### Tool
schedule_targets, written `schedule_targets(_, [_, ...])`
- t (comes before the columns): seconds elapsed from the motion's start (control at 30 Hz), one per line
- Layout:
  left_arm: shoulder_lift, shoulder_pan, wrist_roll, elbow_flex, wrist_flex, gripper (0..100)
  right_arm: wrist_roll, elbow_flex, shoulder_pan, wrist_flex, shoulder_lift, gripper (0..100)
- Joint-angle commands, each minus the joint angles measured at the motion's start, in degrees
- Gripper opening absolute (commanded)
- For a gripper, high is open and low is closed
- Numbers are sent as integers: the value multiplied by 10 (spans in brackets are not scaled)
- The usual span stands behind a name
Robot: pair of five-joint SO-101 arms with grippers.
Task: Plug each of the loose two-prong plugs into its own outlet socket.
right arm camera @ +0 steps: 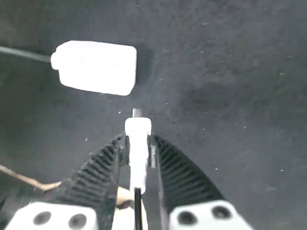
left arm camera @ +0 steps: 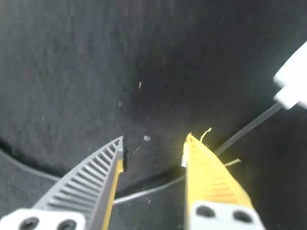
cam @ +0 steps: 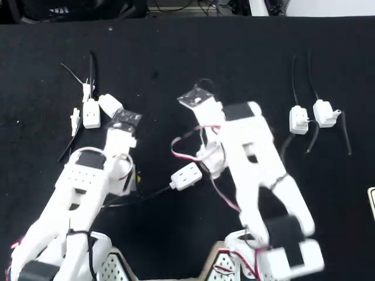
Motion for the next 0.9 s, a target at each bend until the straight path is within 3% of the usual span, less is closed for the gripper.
schedule_targets(0.0, [-58,-28,-8,43,-1,202,2,-117,-18,59,71,11])
schedule_targets(0.27, [-105,-29,-4,143,-114,202,-76,-250,-43,122,167,11])
schedule_targets(0.53, [-105,-26,-4,148,-122,202,-112,-256,-104,123,171,11])
schedule_targets(0.87, [-104,-26,-4,148,-122,202,-114,-217,-104,104,171,11])
